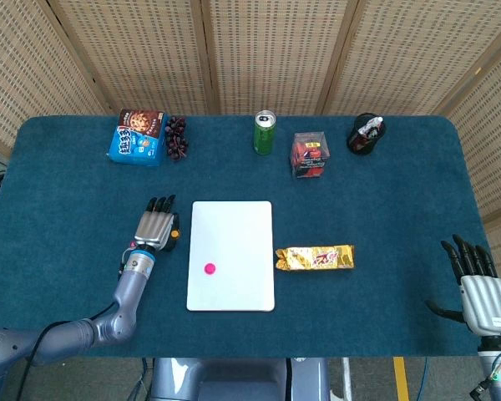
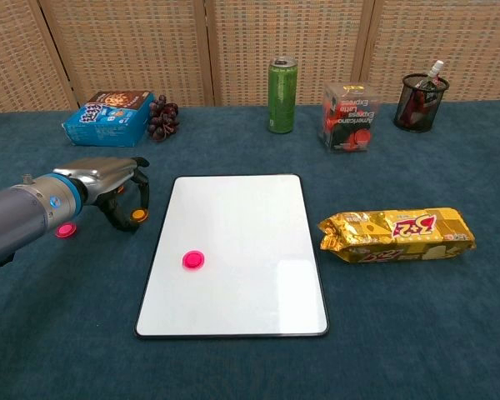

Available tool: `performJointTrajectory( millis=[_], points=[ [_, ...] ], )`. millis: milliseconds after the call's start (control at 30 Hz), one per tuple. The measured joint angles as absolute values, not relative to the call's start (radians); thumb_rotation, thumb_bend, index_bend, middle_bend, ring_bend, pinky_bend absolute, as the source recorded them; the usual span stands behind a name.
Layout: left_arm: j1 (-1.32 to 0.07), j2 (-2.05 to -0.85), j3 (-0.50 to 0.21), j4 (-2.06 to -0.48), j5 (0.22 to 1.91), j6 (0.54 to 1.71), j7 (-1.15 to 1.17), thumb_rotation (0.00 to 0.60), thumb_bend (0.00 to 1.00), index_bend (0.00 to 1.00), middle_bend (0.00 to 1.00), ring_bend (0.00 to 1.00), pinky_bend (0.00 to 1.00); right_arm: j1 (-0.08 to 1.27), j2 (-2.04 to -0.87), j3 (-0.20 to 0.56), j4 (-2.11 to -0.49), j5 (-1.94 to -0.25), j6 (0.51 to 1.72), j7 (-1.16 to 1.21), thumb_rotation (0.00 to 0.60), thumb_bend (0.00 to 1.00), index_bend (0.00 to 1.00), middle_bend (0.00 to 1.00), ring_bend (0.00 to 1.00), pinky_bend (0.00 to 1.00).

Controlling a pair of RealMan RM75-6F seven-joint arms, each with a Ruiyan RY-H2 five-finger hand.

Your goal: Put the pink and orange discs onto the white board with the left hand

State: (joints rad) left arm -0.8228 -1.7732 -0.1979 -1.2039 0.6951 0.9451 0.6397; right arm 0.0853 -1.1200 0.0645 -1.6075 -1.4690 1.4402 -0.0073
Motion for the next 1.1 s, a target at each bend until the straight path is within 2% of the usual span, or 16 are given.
performJointTrajectory(
  millis=[200,533,800,867,933,1000,1100],
  points=[
    [-0.823,-1.752,-0.208,-1.268,0.705,0.963,0.640,0.600,0.35,0.55,0.00,0.00,0.00,0.085,-1.118,0.064,-1.609,-1.469,1.439,-0.001,0.600,0.00,0.00,0.00,0.00,0.00],
    [-0.846,-1.704,-0.222,-1.461,0.717,0.997,0.679,0.600,0.34,0.55,0.00,0.00,0.00,0.085,-1.117,0.063,-1.609,-1.470,1.439,0.003,0.600,0.00,0.00,0.00,0.00,0.00],
    [-0.890,-1.753,-0.223,-1.466,0.625,1.017,0.755,0.600,0.33,0.55,0.00,0.00,0.00,0.084,-1.116,0.063,-1.609,-1.468,1.437,0.008,0.600,0.00,0.00,0.00,0.00,0.00],
    [-0.898,-1.767,-0.221,-1.450,0.610,1.023,0.764,0.600,0.32,0.51,0.00,0.00,0.00,0.085,-1.115,0.063,-1.609,-1.467,1.436,0.010,0.600,0.00,0.00,0.00,0.00,0.00],
    [-0.903,-1.776,-0.220,-1.438,0.595,1.027,0.774,0.600,0.30,0.39,0.00,0.00,0.00,0.085,-1.114,0.063,-1.609,-1.467,1.436,0.010,0.600,0.00,0.00,0.00,0.00,0.00],
    [-0.907,-1.782,-0.218,-1.433,0.584,1.034,0.783,0.600,0.28,0.31,0.00,0.00,0.00,0.084,-1.114,0.063,-1.609,-1.468,1.436,0.011,0.600,0.00,0.00,0.00,0.00,0.00],
    [-0.909,-1.782,-0.219,-1.436,0.580,1.042,0.784,0.600,0.26,0.27,0.00,0.00,0.00,0.085,-1.114,0.063,-1.609,-1.468,1.436,0.012,0.600,0.00,0.00,0.00,0.00,0.00]
  ],
)
